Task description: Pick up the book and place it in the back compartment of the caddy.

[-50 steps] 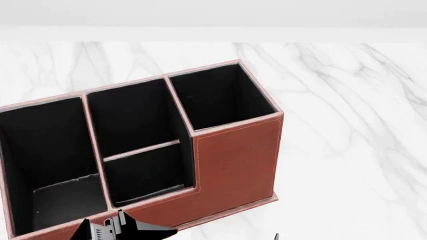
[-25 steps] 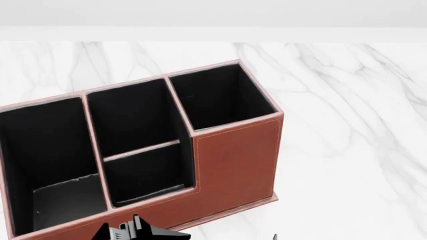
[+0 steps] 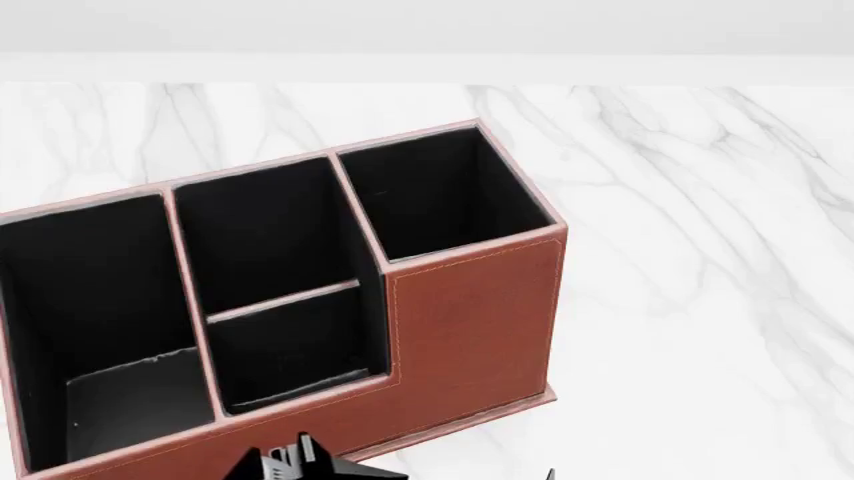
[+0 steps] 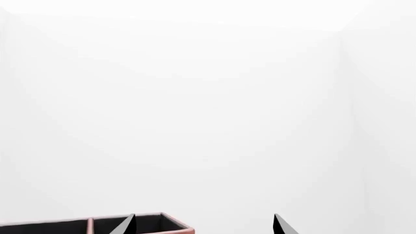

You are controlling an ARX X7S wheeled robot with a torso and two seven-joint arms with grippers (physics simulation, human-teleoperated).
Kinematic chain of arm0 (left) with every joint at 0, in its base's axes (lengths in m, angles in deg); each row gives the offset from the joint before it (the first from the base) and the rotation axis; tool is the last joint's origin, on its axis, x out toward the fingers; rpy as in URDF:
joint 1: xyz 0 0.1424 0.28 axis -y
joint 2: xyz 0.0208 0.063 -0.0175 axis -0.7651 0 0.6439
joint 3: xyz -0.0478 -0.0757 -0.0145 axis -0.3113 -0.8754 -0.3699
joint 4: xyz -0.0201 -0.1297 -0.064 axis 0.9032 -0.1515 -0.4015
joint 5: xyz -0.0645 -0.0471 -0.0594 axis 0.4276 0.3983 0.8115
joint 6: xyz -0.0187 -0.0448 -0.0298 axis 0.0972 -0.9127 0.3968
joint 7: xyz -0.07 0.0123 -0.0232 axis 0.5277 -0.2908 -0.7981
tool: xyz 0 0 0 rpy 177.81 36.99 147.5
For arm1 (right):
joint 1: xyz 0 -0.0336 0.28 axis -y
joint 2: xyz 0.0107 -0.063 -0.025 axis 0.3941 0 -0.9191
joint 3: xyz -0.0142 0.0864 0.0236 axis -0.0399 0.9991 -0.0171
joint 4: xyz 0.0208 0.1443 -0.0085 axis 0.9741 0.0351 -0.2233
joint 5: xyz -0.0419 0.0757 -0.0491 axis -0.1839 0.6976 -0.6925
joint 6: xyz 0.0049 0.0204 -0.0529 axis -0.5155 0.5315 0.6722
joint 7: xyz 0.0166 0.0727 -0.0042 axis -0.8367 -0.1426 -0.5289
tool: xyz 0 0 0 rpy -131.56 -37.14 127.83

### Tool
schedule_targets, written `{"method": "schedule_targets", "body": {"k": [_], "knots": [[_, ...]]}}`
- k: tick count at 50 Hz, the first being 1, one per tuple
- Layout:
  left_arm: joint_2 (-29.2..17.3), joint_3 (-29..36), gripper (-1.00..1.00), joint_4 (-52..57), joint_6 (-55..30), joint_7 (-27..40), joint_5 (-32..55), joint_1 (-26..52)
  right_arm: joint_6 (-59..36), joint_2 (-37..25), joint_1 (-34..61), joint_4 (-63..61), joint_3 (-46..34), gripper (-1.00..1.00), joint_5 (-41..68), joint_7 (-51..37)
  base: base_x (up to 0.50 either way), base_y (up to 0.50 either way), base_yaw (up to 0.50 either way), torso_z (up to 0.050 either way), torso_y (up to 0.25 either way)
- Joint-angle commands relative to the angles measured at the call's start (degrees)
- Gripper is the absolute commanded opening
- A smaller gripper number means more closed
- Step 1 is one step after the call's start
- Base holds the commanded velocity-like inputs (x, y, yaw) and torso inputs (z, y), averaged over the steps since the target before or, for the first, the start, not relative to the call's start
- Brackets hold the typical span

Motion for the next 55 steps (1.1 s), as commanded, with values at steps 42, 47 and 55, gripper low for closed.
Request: {"method": "schedule_targets", "body": {"k": [42, 47, 55], "knots": [[8.5, 3.5, 1.0, -14.1, 2.9, -1.6, -3.4, 4.6, 0.1, -0.7, -0.1, -0.4, -0.6, 1.0, 0.0, -0.7, 0.0, 0.0, 0.0, 0.0, 0.0], [9.4, 3.9, 1.0, -16.0, 3.5, -1.9, -3.8, 4.9, 0.2, -0.7, -0.1, -0.4, -0.7, 1.0, 0.0, -0.7, 0.0, 0.0, 0.0, 0.0, 0.0], [9.7, 4.5, 1.0, -16.0, 3.5, -1.4, -4.3, 4.8, 0.3, -0.8, -0.2, -0.4, -0.7, 1.0, -0.1, -0.9, 0.0, 0.0, 0.0, 0.0, 0.0]]}}
